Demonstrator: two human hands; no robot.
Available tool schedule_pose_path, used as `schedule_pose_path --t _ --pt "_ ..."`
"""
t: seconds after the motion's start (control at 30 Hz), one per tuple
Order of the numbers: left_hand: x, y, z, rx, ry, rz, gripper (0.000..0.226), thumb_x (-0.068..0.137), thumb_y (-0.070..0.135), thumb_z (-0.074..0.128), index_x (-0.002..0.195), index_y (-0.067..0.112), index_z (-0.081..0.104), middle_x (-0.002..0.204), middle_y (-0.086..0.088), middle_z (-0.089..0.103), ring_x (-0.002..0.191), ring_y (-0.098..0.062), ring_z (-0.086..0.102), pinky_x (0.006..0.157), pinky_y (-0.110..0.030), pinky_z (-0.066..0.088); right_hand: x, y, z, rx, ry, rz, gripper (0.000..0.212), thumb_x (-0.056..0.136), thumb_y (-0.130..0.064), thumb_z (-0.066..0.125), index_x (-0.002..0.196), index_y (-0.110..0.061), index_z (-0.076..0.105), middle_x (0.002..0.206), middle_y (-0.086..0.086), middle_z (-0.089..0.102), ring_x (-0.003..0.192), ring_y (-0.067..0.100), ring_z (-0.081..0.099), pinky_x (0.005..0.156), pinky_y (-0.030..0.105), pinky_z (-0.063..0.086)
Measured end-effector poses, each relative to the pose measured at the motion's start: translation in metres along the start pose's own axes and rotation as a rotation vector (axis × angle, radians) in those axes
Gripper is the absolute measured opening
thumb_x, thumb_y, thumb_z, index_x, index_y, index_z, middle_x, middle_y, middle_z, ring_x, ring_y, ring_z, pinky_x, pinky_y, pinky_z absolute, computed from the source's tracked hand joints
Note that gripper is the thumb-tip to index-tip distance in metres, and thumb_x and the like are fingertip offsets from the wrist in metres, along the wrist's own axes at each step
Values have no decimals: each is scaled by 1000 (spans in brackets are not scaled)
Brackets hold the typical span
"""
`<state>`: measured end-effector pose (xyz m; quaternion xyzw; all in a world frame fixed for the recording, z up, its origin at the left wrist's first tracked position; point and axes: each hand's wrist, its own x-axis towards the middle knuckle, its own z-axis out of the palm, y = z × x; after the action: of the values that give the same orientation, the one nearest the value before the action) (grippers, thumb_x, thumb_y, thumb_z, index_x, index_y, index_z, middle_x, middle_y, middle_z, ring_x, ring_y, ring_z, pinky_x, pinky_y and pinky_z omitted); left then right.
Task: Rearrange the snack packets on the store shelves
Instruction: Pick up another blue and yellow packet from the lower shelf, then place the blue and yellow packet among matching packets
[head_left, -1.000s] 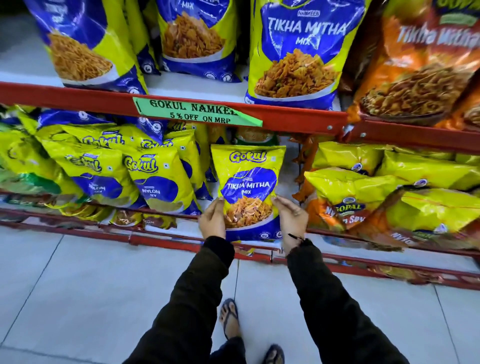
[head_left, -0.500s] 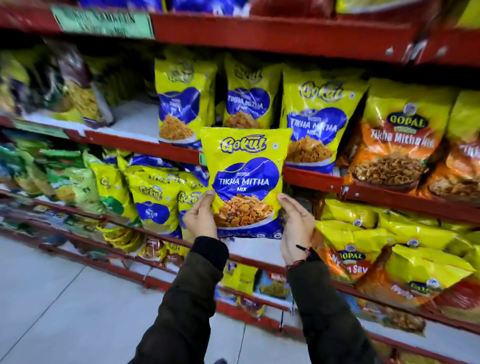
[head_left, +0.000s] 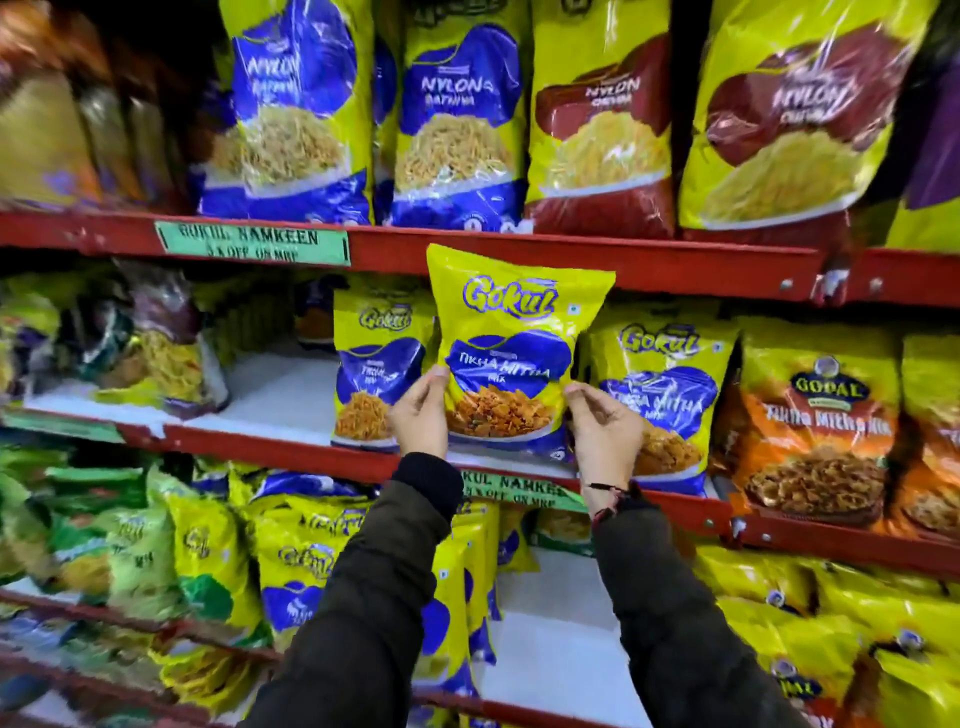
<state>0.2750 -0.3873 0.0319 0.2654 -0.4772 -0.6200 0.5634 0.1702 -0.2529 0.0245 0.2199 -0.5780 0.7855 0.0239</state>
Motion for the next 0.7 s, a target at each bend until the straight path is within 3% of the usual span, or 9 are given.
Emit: schedule_pose_path --t 0.07,0.13,0.17,0.23,0.33,0.43,0.5,0.57,0.7 --pt "12 -11 5 27 -18 -18 31 93 15 61 119 0 66 114 -5 66 108 -11 58 98 -22 44 6 8 5 -55 21 -15 25 86 -11 71 75 -32 72 74 -7 73 63 -10 64 67 10 49" --pt "20 -24 9 73 -35 -37 32 93 18 61 119 0 67 116 -7 68 107 -10 58 90 -13 45 10 16 7 -125 43 -23 20 86 -15 72 77 -32 73 77 -5 74 64 -11 64 69 12 51" --pt "21 -31 9 96 -31 -53 31 92 18 62 118 1 68 116 -8 69 107 -10 59 84 -8 45 11 20 6 -159 52 -13 15 85 -16 72 80 -30 75 78 -3 75 66 -9 66 71 16 53" --pt "22 -45 8 130 -12 -108 30 91 17 63 116 1 69 118 -11 70 109 -14 62 84 -14 44 11 31 4 -232 54 38 6 83 -23 73 84 -23 79 79 -1 76 69 2 69 76 34 60" --pt "20 -58 3 268 3 -135 26 92 21 62 112 6 72 116 -12 73 112 -23 65 89 -22 41 15 55 -4 -334 12 107 22 70 -50 67 74 -30 76 79 2 78 70 15 71 72 52 61" --pt "25 -56 -4 413 -61 -92 29 93 29 60 113 12 72 112 -8 74 104 -23 66 89 -27 46 17 50 -1 -447 -24 123 15 76 -42 68 80 -29 77 88 4 79 82 21 75 76 49 61" --pt "26 -51 -6 518 -112 -39 33 94 33 57 121 17 66 118 -5 72 109 -24 66 95 -33 50 20 38 0 -556 -58 80 22 84 -30 68 100 -18 77 102 5 78 93 21 74 88 35 58" --pt "27 -40 -5 666 -98 67 37 94 37 54 128 23 61 120 1 71 111 -24 65 94 -34 49 26 25 0 -615 -14 -1 26 86 -26 64 107 -15 75 106 3 77 99 20 72 88 25 52" --pt "49 -3 2 679 -41 329 31 94 36 49 121 28 61 107 -3 73 88 -26 71 82 -38 56 50 2 -3 -469 46 -31 30 80 -39 55 96 -24 75 92 -1 78 85 20 75 76 44 62"
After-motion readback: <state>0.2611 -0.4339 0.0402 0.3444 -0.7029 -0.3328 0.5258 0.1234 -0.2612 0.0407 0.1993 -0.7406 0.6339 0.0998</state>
